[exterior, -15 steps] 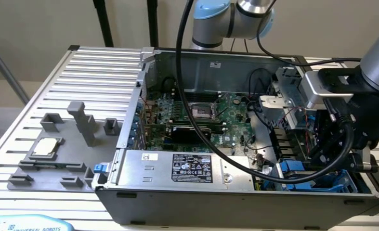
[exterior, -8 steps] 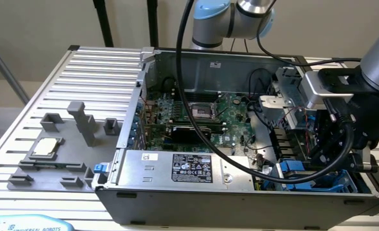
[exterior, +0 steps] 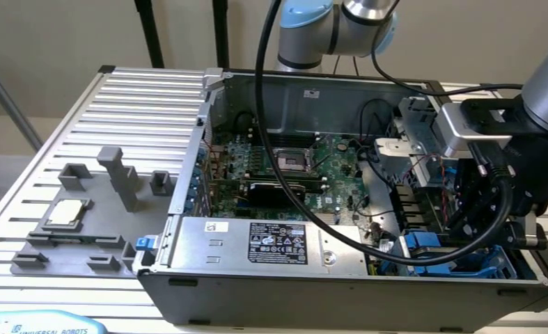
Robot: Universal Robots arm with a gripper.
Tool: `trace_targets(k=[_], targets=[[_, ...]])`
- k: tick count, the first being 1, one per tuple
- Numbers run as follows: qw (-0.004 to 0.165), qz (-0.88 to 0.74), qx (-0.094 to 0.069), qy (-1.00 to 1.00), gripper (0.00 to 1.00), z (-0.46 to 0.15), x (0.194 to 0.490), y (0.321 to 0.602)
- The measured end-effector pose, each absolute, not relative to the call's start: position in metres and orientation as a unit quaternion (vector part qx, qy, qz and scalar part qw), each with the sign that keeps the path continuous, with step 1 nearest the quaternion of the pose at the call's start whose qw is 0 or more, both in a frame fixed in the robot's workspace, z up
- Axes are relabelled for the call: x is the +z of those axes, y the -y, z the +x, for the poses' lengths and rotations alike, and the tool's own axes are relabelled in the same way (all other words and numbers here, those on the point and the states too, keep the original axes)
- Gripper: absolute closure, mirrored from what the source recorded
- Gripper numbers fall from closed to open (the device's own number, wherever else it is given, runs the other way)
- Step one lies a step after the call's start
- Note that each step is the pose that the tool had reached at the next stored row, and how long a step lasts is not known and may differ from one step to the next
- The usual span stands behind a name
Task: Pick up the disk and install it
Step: 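Insert the second disk wire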
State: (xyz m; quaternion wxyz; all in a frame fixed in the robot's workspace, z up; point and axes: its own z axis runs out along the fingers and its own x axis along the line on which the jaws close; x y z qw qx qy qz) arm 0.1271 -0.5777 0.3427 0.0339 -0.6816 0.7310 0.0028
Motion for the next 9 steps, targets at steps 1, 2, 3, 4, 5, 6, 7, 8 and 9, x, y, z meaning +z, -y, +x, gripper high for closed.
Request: trace_targets(k=[1,2,3,4,5,6,7,8,9], targets=[[0.034,-0.682,0.003,-0.731,0.84,0.1271,0.3427,0.5777],[0.034,-0.682,0.003,-0.731,0.84,0.1272,0.3427,0.5777],[0.034,-0.682,0.003,-0.731,0.84,0.1272,0.3427,0.5777],[0.034,-0.682,0.003,-0.731,0.84,0.1272,0.3427,0.5777],[0.034,-0.682,0.003,-0.731,0.84,0.1272,0.3426,0.5777],[0.034,-0.682,0.003,-0.731,0.84,0.1272,0.3427,0.5777],[0.034,-0.682,0.003,-0.731,0.84,0.1272,0.3430,0.5777],[0.034,-0.682,0.003,-0.731,0.84,0.1272,0.3435,0.5777],[0.034,-0.682,0.003,-0.731,0.84,0.1272,0.3437,0.5777]])
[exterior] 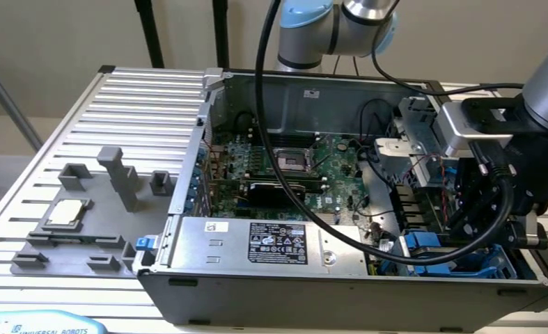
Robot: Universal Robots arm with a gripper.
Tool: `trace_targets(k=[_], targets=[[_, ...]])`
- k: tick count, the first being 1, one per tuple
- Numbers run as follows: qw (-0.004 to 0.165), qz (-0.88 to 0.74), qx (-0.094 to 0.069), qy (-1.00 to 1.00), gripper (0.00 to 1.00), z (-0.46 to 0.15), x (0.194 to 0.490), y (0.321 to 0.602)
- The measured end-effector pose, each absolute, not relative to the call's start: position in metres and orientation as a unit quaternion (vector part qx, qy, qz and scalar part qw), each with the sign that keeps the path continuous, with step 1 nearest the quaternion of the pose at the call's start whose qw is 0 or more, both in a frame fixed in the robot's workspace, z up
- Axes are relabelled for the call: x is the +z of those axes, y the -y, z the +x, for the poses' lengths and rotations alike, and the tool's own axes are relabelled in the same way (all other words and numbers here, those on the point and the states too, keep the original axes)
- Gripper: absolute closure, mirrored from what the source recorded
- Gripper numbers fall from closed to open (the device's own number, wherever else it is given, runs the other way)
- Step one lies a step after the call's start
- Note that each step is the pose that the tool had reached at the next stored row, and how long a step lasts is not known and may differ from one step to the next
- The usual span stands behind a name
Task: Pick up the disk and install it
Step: 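Insert the second disk wire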
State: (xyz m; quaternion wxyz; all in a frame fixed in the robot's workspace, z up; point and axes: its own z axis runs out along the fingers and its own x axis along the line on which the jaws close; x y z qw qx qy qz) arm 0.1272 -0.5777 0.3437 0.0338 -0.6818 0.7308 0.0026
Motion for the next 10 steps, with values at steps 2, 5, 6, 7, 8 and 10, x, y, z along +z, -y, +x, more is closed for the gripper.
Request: trace_targets(k=[2,5,6,7,8,10], targets=[[0.034,-0.682,0.003,-0.731,0.84,0.1266,0.3439,0.5777],[0.034,-0.682,0.003,-0.730,0.84,0.1243,0.3439,0.5777],[0.034,-0.682,0.003,-0.730,0.84,0.1236,0.3438,0.5777],[0.034,-0.682,0.002,-0.730,0.84,0.1235,0.3438,0.5777],[0.034,-0.683,0.002,-0.730,0.84,0.1235,0.3438,0.5778],[0.034,-0.683,0.002,-0.730,0.84,0.1235,0.3437,0.5777]])
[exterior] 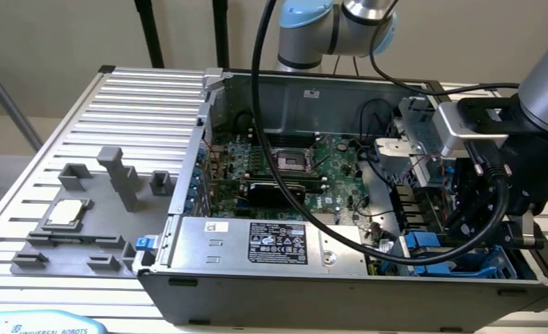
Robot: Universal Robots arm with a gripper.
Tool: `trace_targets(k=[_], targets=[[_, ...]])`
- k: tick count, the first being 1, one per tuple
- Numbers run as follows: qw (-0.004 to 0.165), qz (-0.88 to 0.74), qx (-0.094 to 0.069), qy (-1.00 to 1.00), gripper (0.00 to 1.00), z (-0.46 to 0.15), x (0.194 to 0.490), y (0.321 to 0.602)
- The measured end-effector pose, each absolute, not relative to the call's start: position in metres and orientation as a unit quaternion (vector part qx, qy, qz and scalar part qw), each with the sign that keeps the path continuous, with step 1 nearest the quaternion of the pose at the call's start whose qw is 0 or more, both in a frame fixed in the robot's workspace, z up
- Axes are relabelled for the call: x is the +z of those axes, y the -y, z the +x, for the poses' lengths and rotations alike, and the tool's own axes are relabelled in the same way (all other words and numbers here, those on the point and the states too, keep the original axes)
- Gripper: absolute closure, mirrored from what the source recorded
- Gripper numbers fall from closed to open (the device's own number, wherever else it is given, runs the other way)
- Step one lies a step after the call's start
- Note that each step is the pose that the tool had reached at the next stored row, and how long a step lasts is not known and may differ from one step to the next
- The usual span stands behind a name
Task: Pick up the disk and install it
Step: 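Insert the second disk wire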
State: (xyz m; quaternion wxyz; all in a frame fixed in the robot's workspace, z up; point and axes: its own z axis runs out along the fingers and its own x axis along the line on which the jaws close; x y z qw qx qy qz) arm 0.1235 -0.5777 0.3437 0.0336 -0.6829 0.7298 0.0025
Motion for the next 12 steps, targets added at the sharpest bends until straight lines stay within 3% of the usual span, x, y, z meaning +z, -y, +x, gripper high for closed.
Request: trace_targets(k=[12], targets=[[0.039,-0.686,-0.002,-0.727,0.84,0.1234,0.3432,0.5778]])
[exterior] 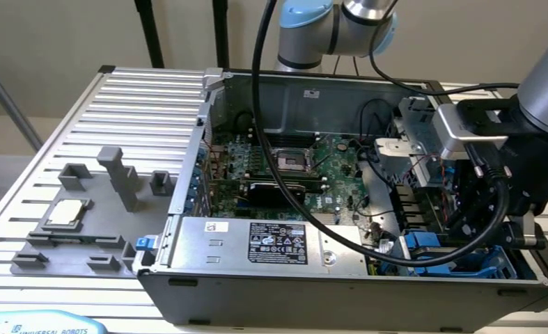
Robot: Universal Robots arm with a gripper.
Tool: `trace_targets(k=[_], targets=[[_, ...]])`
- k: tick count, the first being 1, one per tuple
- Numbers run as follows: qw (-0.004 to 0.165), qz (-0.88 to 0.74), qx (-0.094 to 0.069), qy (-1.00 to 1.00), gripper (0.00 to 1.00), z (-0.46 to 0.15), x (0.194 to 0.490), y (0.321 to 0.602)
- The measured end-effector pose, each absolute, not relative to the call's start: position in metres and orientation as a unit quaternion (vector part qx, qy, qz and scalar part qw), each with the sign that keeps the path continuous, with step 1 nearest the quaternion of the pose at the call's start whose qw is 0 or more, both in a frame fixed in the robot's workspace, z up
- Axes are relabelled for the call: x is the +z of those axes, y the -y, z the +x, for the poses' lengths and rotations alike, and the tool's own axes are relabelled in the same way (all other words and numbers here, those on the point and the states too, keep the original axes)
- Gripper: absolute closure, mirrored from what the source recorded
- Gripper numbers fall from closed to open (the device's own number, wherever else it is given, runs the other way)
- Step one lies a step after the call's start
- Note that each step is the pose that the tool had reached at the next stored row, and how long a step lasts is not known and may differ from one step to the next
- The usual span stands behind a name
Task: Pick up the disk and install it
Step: 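Insert the second disk wire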
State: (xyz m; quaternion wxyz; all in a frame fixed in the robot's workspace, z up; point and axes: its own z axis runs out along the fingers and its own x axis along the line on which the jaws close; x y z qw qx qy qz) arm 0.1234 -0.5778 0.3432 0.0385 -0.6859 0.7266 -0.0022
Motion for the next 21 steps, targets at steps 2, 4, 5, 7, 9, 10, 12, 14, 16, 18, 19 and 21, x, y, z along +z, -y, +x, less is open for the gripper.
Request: trace_targets(k=[2,4,5,7,9,10,12,14,16,18,19,21], targets=[[0.039,-0.686,-0.003,-0.726,0.84,0.1234,0.3431,0.5778],[0.039,-0.687,-0.003,-0.726,0.84,0.1235,0.3428,0.5778],[0.039,-0.687,-0.003,-0.726,0.84,0.1234,0.3425,0.5778],[0.038,-0.687,-0.004,-0.726,0.84,0.1235,0.3420,0.5778],[0.038,-0.687,-0.004,-0.726,0.84,0.1234,0.3416,0.5779],[0.038,-0.687,-0.005,-0.726,0.84,0.1235,0.3415,0.5779],[0.038,-0.687,-0.005,-0.726,0.84,0.1234,0.3411,0.5779],[0.038,-0.687,-0.005,-0.726,0.84,0.1234,0.3400,0.5779],[0.038,-0.687,-0.006,-0.726,0.84,0.1234,0.3380,0.5779],[0.038,-0.687,-0.006,-0.726,0.84,0.1233,0.3361,0.5779],[0.038,-0.687,-0.006,-0.726,0.84,0.1233,0.3356,0.5779],[0.038,-0.687,-0.006,-0.726,0.84,0.1233,0.3352,0.5779]])
